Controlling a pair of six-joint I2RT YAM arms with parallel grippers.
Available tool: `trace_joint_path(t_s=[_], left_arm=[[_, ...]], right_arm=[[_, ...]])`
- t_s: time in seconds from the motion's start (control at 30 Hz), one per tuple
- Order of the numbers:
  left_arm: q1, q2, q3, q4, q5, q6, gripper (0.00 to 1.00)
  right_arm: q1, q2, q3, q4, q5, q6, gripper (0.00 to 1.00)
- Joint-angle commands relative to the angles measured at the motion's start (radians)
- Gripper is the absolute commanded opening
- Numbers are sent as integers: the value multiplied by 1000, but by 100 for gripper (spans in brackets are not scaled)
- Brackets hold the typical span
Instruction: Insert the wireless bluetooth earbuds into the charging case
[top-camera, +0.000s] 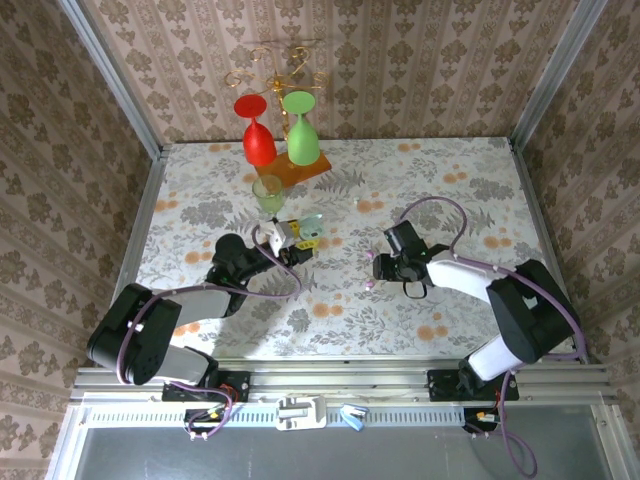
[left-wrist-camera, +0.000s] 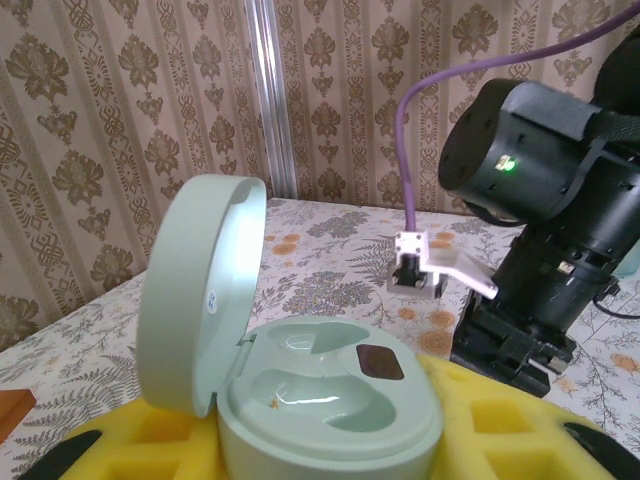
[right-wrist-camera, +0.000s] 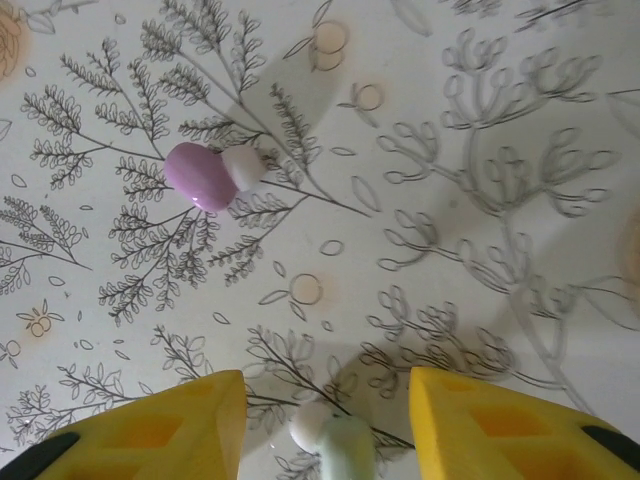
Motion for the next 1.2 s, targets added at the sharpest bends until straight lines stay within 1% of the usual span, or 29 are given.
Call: trace_joint_path(t_s=[0.0,0.17,0.27,0.37,0.47,0.57,0.6,0.67,0.73,0.87,0.97,1.07,1.17], left_arm=[[4,-14,-3,34,1,9,25],[4,-15,-5,32,1,10,25],[4,-11,-1,32,1,10,25],[4,-4,3,34,1,10,25],[4,6,6,48,1,6,25],[4,15,6,64,1,-3,25],[4,16,6,68,1,-5,25],[4,15,6,68,1,-6,25],[4,10,5,67,1,-6,25],[4,6,3,61,1,2,25],[4,7,5,50,1,16,24],[6,7,8,48,1,19,24],[7,1,14,40,0,18,24]], right_arm=[[1,32,42,-3,-81,9,46],[11,36,53,-31,-131,-29,44],[19,21,54,-66,-157,-58,41],[30,5,61,-108,-188,-102,41],[47,-3,87,-180,-169,-136,41],[70,-50,83,-192,-132,-138,41],[81,-77,72,-183,-97,-123,42],[102,-134,37,-147,-36,-74,46],[123,-189,-5,-108,-4,-8,50],[169,-240,-82,-46,40,146,50],[189,-235,-115,15,22,226,50],[201,-189,-107,46,0,247,50],[204,-157,-93,35,25,253,50]])
